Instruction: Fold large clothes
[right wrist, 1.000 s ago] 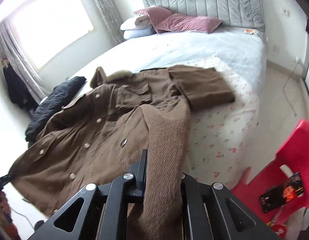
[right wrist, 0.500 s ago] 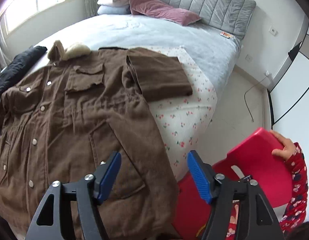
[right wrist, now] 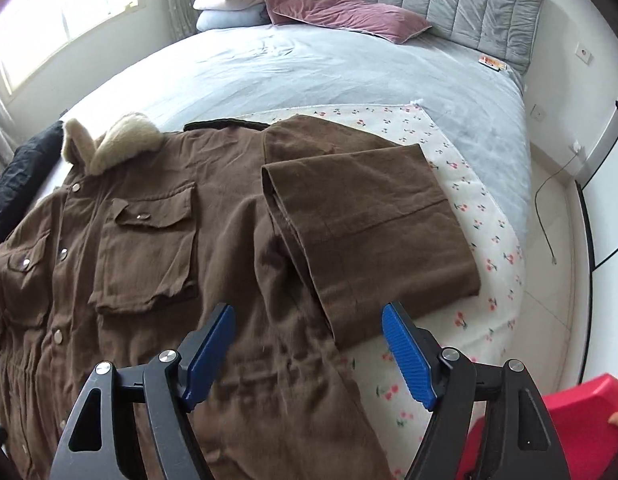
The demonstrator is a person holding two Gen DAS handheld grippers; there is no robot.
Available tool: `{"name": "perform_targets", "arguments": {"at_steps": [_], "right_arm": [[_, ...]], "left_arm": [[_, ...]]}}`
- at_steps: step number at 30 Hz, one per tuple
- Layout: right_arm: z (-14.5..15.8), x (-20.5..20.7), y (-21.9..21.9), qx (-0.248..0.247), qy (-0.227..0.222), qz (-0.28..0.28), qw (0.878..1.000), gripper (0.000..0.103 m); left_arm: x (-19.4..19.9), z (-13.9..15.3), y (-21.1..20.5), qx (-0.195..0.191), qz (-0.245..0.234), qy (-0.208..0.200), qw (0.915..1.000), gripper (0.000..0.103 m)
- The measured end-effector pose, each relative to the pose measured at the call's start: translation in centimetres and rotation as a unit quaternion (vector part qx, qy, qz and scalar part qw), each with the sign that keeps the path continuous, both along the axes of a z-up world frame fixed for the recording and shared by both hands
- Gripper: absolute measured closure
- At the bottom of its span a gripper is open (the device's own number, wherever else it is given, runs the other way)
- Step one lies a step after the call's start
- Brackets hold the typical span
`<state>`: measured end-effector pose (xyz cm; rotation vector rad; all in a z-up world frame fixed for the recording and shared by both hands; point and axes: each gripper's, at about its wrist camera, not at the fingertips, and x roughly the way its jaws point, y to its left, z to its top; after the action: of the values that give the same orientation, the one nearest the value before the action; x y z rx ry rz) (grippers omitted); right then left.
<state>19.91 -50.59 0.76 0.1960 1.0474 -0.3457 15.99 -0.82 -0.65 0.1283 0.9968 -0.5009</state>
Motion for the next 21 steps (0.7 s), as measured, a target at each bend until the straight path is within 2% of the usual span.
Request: {"name": "perform_targets", "arguments": {"at_steps": [4, 5, 6, 8, 9, 12, 13, 15, 17, 19, 20, 21], "right_arm": [[-3.7, 3.0, -1.9, -0.021, 0.027, 0.003, 0.999, 0.029], [-4.3, 3.2, -2.4, -0.027, 0.032, 0.004, 0.999, 0.052], [-4.5, 3.1, -3.0, -0.024, 0.034, 0.012, 0.999, 0.082], [-3.7, 2.2, -4.4, 0.009, 0.027, 0.017, 0.999, 0.093], [-2.9, 1.6, -5.1, -0.004, 0.026, 0.013, 1.000, 0.095], [0.1, 0.1, -7.5, -0.087, 0.035, -0.019, 0.995, 0.098], [1.1, -0.1, -8.7, -0.133, 0.047, -0.044, 0.989, 0.098], [3.1, -0.7, -11.6, -0.222, 0.063, -0.107, 0.967, 0.098], [5.1, -1.5, -14.1, -0.258, 0.056, -0.166, 0.950, 0.096], [7.2, -2.4, -15.2, -0.265, 0.030, -0.209, 0.941, 0.088], [8.0, -2.8, -15.2, -0.258, 0.012, -0.219, 0.941, 0.075], [8.6, -3.1, -14.9, -0.241, -0.010, -0.220, 0.945, 0.050]], "left_arm": [[1.0, -4.9, -1.2, 0.001, 0.002, 0.004, 1.0000, 0.011], [0.9, -5.6, -1.2, 0.001, 0.002, 0.006, 1.0000, 0.011], [0.8, -5.9, -1.1, -0.001, 0.003, 0.001, 1.0000, 0.011], [0.4, -5.4, -1.0, -0.008, -0.001, -0.008, 0.9999, 0.011], [0.3, -5.2, -0.8, -0.014, -0.003, -0.009, 0.9999, 0.011], [0.4, -5.3, -0.5, -0.027, -0.004, -0.001, 0.9996, 0.010], [0.3, -5.2, -0.5, -0.029, -0.004, -0.002, 0.9996, 0.010], [0.3, -5.1, -0.5, -0.027, -0.003, -0.002, 0.9996, 0.010], [0.1, -4.8, -0.5, -0.020, -0.001, 0.000, 0.9998, 0.010], [0.0, -4.4, -0.5, 0.005, 0.005, 0.007, 1.0000, 0.010], [0.0, -4.2, -0.4, 0.015, 0.005, 0.015, 0.9998, 0.010], [-0.1, -4.1, -0.3, 0.018, 0.003, 0.023, 0.9996, 0.010]]}}
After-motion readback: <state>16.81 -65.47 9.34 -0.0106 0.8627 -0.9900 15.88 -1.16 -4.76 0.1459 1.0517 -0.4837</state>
